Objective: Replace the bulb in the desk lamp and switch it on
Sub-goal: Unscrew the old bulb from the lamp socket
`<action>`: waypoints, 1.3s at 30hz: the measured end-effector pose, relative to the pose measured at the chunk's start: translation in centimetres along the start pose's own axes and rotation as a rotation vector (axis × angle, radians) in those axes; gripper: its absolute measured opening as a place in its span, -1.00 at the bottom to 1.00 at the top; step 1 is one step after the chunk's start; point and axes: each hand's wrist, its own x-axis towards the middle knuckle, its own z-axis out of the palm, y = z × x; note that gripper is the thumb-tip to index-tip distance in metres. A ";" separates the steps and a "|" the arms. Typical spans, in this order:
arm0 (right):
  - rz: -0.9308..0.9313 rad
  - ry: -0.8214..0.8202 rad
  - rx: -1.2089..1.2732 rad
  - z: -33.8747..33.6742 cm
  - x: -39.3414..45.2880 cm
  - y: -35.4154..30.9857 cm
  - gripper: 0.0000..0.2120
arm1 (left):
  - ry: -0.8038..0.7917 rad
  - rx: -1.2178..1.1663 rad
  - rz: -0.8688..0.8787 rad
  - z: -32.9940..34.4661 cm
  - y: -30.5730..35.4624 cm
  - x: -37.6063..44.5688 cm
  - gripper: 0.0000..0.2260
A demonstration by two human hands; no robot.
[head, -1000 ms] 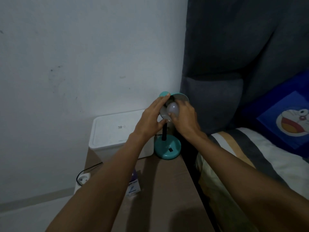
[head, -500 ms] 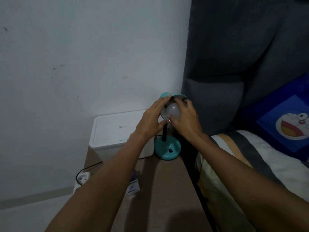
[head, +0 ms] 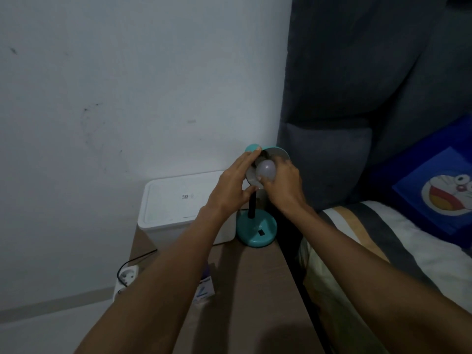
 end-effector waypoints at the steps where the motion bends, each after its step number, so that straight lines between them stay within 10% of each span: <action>1: -0.023 -0.006 -0.013 -0.1 0.0 0.0 -0.52 | 0.006 0.001 0.002 -0.1 0.0 0.0 -0.23; 39: 0.119 0.068 0.164 0.4 -0.2 -0.8 -0.55 | -0.006 -0.007 -0.001 0.2 -0.1 0.1 -0.25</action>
